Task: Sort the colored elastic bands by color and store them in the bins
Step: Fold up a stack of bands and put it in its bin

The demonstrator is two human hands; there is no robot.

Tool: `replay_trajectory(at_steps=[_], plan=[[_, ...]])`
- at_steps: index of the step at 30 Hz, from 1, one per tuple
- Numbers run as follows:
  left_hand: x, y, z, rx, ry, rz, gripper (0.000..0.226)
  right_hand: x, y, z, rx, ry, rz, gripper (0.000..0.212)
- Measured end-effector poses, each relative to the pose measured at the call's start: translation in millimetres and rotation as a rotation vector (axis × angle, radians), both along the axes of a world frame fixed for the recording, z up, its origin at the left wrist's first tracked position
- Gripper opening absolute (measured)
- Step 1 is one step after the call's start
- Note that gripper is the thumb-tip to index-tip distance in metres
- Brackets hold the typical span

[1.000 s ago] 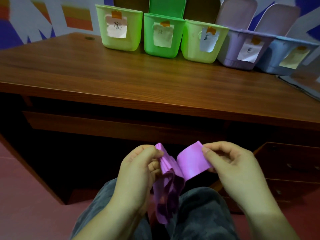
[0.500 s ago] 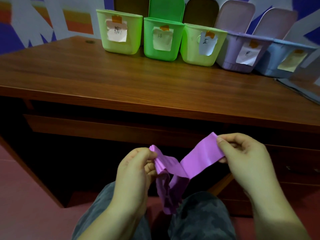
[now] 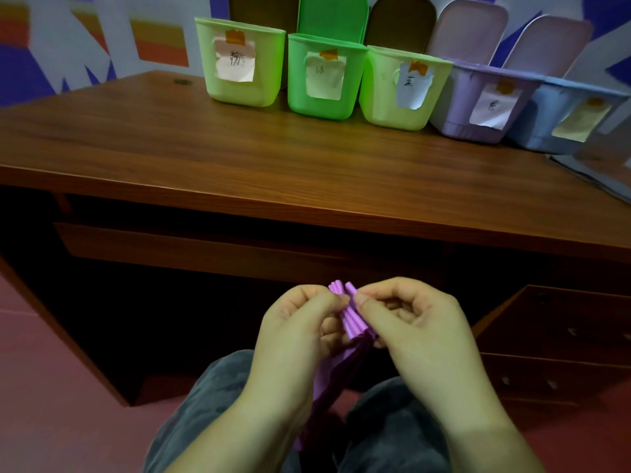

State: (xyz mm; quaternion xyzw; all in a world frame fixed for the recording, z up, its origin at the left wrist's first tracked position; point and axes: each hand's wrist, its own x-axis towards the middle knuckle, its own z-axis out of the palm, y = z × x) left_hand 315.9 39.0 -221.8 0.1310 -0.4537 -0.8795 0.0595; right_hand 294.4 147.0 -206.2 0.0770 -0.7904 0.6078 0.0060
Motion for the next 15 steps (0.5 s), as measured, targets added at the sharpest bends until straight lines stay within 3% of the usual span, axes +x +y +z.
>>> replay_trajectory(at_steps=[5, 9, 13, 15], plan=[[2, -3, 4, 0.01, 0.007, -0.028, 0.003, 6, -3, 5, -0.069, -0.053, 0.051, 0.011], [5, -7, 4, 0.04, 0.057, -0.091, 0.014, 8, -2, 10, -0.173, -0.116, 0.084, 0.008], [7, -10, 0, 0.037, 0.066, -0.123, 0.025, 9, -1, 13, -0.225, -0.148, 0.119, 0.031], [8, -10, 1, 0.068, 0.084, -0.142, 0.024, 7, 1, 14, -0.243, -0.17, 0.127, 0.023]])
